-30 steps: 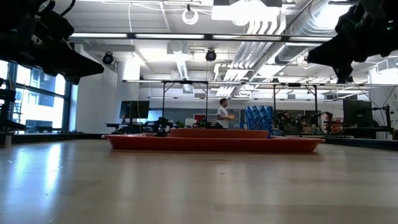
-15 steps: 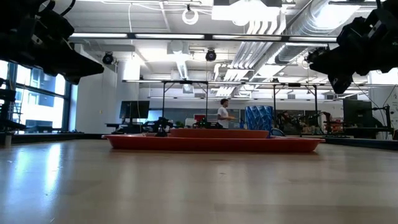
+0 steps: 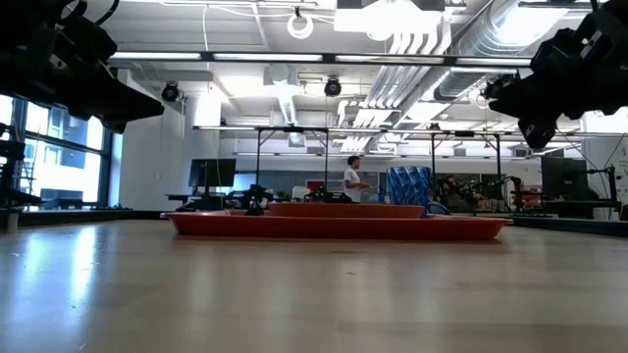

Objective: Pick and place plate/cup/fork/spoon on tray
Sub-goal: Return to Home Position

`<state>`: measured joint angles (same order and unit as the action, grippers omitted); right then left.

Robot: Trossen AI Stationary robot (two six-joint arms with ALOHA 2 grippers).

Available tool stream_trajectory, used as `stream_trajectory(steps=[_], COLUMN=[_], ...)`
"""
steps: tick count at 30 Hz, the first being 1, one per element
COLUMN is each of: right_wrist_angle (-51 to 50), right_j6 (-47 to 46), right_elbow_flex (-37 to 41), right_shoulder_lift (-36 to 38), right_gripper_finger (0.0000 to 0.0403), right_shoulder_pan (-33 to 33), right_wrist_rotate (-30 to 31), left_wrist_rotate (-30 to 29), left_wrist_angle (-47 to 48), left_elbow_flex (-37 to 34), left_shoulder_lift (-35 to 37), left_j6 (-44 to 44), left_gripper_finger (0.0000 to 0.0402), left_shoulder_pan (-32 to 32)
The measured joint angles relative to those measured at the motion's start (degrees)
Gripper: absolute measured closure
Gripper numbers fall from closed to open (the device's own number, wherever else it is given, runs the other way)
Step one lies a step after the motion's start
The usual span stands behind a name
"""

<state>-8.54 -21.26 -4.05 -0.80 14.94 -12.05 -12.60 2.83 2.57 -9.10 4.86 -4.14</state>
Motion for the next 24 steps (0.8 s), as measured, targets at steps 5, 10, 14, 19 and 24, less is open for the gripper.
stream_trajectory(steps=[5,10,14,19,24], right_wrist_angle=[0.0,-0.1,-0.1,-0.1,-0.1], right_j6=[-7.8,-8.4,-8.4,-8.4,-8.4], right_elbow_flex=[0.0,0.0,0.0,0.0,0.0], right_shoulder_lift=[0.0,0.0,0.0,0.0,0.0], right_gripper_finger=[0.0329,0.0329,0.0329,0.0329,0.0329], right_shoulder_pan=[0.0,0.0,0.0,0.0,0.0], right_wrist_rotate=[-0.1,-0.1,-0.1,-0.1,-0.1], left_wrist_rotate=[0.0,0.0,0.0,0.0,0.0], left_wrist_angle=[0.0,0.0,0.0,0.0,0.0], left_elbow_flex=[0.0,0.0,0.0,0.0,0.0], left_shoulder_lift=[0.0,0.0,0.0,0.0,0.0], left_j6=[0.0,0.0,0.0,0.0,0.0], left_gripper_finger=[0.0355,0.0355,0.0355,0.0355,0.0355], left_shoulder_pan=[0.0,0.0,0.0,0.0,0.0])
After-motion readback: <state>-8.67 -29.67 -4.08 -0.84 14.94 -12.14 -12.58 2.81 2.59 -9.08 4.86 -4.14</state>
